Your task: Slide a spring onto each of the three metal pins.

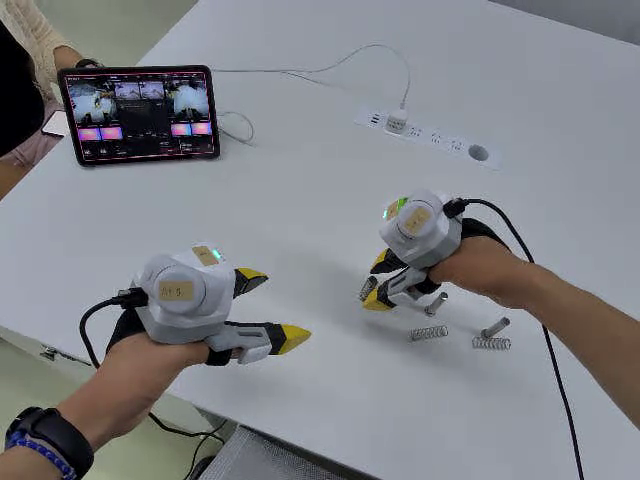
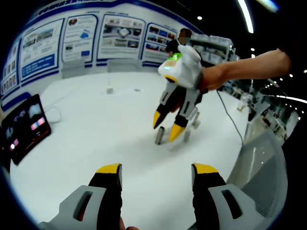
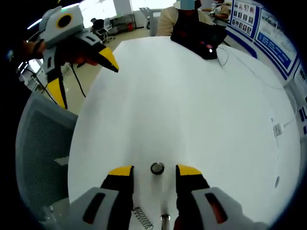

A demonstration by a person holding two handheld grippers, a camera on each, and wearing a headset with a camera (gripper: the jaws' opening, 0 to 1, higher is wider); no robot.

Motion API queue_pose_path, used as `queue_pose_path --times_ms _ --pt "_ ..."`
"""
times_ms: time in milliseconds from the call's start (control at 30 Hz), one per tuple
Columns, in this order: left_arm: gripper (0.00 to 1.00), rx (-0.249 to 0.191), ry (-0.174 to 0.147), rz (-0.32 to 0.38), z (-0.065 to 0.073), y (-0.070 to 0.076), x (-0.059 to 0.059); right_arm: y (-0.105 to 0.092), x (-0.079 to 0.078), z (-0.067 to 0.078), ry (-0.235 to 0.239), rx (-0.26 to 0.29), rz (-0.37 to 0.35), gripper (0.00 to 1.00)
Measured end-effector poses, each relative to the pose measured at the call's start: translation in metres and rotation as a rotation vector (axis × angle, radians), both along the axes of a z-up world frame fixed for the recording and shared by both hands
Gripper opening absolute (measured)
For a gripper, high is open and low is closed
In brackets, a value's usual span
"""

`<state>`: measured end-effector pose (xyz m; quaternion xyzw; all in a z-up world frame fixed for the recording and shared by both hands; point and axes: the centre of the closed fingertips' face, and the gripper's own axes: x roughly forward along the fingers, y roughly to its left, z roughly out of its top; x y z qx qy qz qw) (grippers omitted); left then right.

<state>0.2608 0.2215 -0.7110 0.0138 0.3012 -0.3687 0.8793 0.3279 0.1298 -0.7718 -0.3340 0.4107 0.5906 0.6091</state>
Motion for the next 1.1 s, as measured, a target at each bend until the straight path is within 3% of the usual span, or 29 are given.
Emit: queue_pose_path --times_ms 267,633,967,1100 --pt "0.6 0.002 -0.007 -0.008 0.004 -0.003 0.001 -0.002 0.001 0.01 0.009 0.056 -0.075 0.42" --pt "0.6 0.001 -0.013 -0.019 0.007 -0.008 0.002 -0.009 0.004 0.022 0.037 0.188 -0.27 0.44" --pt "0.6 0.003 -0.014 -0.02 0.009 -0.009 0.002 -0.017 -0.003 0.024 0.034 0.22 -0.321 0.45" --pt "0.6 0.005 -0.014 -0.019 0.01 -0.009 0.002 -0.019 -0.005 0.026 0.032 0.26 -0.362 0.46"
